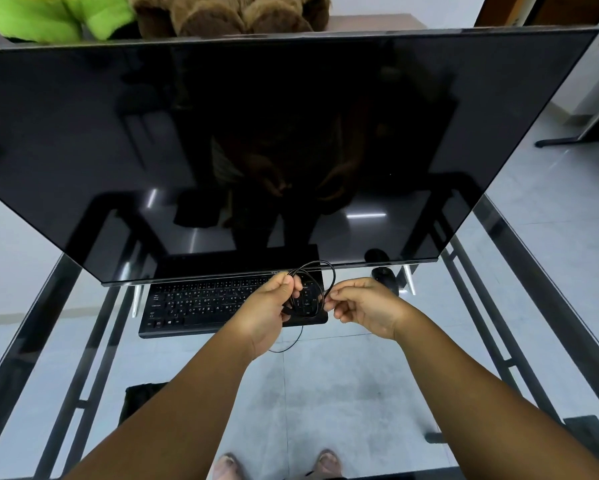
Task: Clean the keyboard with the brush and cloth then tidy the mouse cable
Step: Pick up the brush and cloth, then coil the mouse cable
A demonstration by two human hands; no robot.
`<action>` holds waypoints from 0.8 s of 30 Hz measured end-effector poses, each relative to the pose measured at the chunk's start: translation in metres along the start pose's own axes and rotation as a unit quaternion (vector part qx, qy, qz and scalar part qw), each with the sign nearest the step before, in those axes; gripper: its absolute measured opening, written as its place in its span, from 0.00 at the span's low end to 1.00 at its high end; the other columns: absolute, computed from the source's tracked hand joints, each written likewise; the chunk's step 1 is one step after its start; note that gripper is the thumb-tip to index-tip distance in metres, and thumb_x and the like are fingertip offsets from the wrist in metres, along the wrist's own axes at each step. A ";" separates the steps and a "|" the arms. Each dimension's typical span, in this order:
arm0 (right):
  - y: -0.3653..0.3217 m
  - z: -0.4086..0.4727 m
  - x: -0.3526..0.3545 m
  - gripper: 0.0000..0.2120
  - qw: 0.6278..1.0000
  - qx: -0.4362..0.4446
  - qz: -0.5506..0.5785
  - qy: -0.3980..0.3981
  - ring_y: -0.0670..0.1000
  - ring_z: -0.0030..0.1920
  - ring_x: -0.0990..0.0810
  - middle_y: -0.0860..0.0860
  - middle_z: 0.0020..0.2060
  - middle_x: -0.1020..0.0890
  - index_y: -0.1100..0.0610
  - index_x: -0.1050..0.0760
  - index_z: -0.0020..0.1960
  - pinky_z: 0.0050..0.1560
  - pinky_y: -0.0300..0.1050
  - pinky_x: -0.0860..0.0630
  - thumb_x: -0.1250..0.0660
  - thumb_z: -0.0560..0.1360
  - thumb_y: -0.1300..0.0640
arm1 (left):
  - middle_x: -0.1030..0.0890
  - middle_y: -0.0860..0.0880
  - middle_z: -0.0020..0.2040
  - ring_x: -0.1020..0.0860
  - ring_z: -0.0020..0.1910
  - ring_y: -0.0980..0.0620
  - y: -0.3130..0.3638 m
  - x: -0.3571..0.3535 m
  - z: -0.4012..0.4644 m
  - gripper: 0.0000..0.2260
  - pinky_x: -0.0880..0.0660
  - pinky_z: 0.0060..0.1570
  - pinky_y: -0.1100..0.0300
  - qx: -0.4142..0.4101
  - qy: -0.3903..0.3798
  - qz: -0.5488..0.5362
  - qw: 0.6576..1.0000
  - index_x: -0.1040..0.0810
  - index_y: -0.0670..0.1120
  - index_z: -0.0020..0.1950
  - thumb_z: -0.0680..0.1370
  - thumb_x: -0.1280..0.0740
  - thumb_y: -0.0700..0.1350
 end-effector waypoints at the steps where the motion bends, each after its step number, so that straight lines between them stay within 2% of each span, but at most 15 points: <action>1: -0.001 -0.001 -0.001 0.08 1.000 0.002 -0.004 -0.007 0.50 0.31 0.23 0.59 0.36 0.18 0.67 0.20 0.46 0.33 0.39 0.27 0.36 0.78 0.64 | 0.28 0.53 0.42 0.32 0.41 0.53 0.001 -0.001 0.000 0.15 0.38 0.50 0.55 0.003 0.001 -0.019 1.000 0.25 0.53 0.40 0.84 0.45 0.47; 5: -0.005 -0.002 -0.006 0.22 0.999 0.019 -0.046 0.005 0.48 0.31 0.26 0.56 0.35 0.19 0.70 0.20 0.48 0.34 0.39 0.30 0.37 0.80 0.49 | 0.26 0.52 0.40 0.32 0.39 0.54 0.001 -0.001 -0.003 0.13 0.37 0.47 0.56 0.018 -0.008 -0.094 0.995 0.26 0.50 0.42 0.84 0.44 0.47; 7: -0.004 -0.001 -0.007 0.22 0.995 0.034 -0.086 0.030 0.48 0.32 0.26 0.55 0.34 0.19 0.67 0.19 0.45 0.35 0.40 0.30 0.38 0.80 0.48 | 0.25 0.51 0.40 0.31 0.39 0.52 0.002 -0.001 -0.004 0.12 0.36 0.49 0.55 0.027 -0.025 -0.141 0.989 0.25 0.49 0.43 0.83 0.44 0.46; 10: -0.005 -0.002 -0.010 0.16 0.990 0.058 -0.115 0.059 0.49 0.33 0.26 0.53 0.34 0.19 0.62 0.18 0.42 0.36 0.41 0.29 0.36 0.80 0.52 | 0.24 0.49 0.40 0.29 0.39 0.52 0.005 -0.002 -0.008 0.12 0.34 0.48 0.56 0.036 -0.052 -0.193 0.979 0.26 0.48 0.43 0.83 0.44 0.47; 13: -0.007 -0.002 -0.013 0.06 0.985 0.111 -0.101 0.083 0.47 0.34 0.24 0.51 0.35 0.20 0.56 0.18 0.50 0.37 0.39 0.26 0.34 0.79 0.59 | 0.25 0.50 0.39 0.28 0.38 0.52 0.009 -0.004 -0.012 0.12 0.34 0.44 0.57 0.040 -0.073 -0.198 0.977 0.29 0.49 0.43 0.84 0.46 0.48; 16: -0.013 -0.005 -0.014 0.10 0.977 0.172 -0.070 0.102 0.48 0.35 0.22 0.55 0.38 0.19 0.58 0.21 0.58 0.39 0.40 0.23 0.33 0.78 0.63 | 0.27 0.49 0.38 0.29 0.37 0.52 0.011 -0.005 -0.016 0.12 0.33 0.43 0.58 0.041 -0.078 -0.205 0.975 0.29 0.48 0.43 0.84 0.46 0.48; 21: -0.021 -0.012 -0.017 0.04 0.977 0.180 -0.066 0.098 0.51 0.34 0.19 0.57 0.36 0.17 0.56 0.18 0.48 0.36 0.43 0.22 0.30 0.76 0.64 | 0.27 0.49 0.38 0.30 0.37 0.52 0.012 -0.004 -0.020 0.12 0.30 0.41 0.59 0.040 -0.077 -0.236 0.968 0.30 0.48 0.42 0.84 0.46 0.48; 22: -0.020 -0.014 -0.017 0.05 0.978 0.176 -0.065 0.096 0.52 0.34 0.18 0.57 0.36 0.17 0.56 0.18 0.48 0.36 0.44 0.22 0.30 0.76 0.64 | 0.27 0.49 0.38 0.30 0.37 0.52 0.012 -0.004 -0.021 0.12 0.29 0.41 0.59 0.039 -0.077 -0.243 0.966 0.30 0.48 0.42 0.84 0.46 0.47; 24: -0.019 -0.017 -0.018 0.11 0.979 0.173 -0.068 0.087 0.53 0.34 0.18 0.56 0.34 0.18 0.55 0.20 0.56 0.36 0.44 0.21 0.31 0.76 0.66 | 0.28 0.49 0.38 0.30 0.37 0.51 0.013 -0.006 -0.022 0.12 0.30 0.42 0.59 0.036 -0.078 -0.252 0.964 0.30 0.48 0.42 0.83 0.46 0.48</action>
Point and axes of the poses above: each hand's wrist, its own z-axis towards the middle knuckle, its own x-axis out of the back of the hand, y = z × x, the point moved 2 cm from there along z, towards the middle knuckle
